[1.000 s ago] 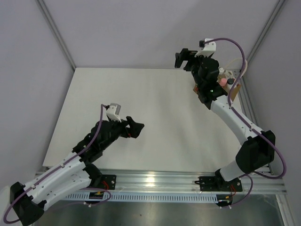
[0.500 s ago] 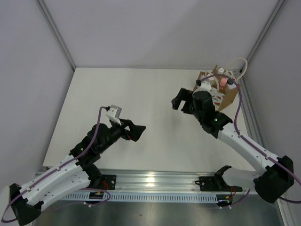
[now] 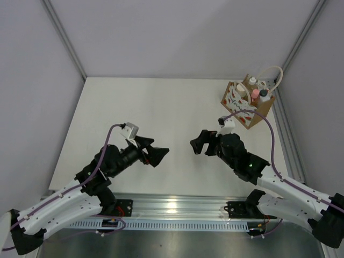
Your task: Place the personal care products into the canvas bag
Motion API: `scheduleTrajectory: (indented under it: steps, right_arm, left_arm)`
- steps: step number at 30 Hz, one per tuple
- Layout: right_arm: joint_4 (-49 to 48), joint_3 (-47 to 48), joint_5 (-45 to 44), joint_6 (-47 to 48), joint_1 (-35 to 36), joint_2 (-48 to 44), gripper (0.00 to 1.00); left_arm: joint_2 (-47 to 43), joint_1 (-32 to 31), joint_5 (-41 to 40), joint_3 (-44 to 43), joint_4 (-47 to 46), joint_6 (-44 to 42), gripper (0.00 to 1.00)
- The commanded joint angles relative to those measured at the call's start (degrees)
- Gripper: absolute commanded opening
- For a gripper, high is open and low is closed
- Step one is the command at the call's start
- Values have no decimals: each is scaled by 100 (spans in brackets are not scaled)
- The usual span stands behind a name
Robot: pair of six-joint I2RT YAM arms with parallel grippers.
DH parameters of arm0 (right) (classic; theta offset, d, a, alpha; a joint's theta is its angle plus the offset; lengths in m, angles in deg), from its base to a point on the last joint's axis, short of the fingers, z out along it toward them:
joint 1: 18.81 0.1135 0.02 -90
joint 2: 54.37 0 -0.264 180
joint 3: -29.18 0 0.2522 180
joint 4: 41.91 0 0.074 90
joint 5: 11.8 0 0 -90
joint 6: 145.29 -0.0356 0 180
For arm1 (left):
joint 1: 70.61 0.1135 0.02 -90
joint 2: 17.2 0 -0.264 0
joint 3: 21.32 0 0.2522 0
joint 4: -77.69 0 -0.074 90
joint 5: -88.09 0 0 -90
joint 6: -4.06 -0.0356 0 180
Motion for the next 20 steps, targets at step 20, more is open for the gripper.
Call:
scheduleTrajectory:
  steps: [20]
  right_arm:
    - [-854, -175, -189, 241, 112, -536, 99]
  left_arm:
    - [-170, -68, -124, -126, -252, -172, 99]
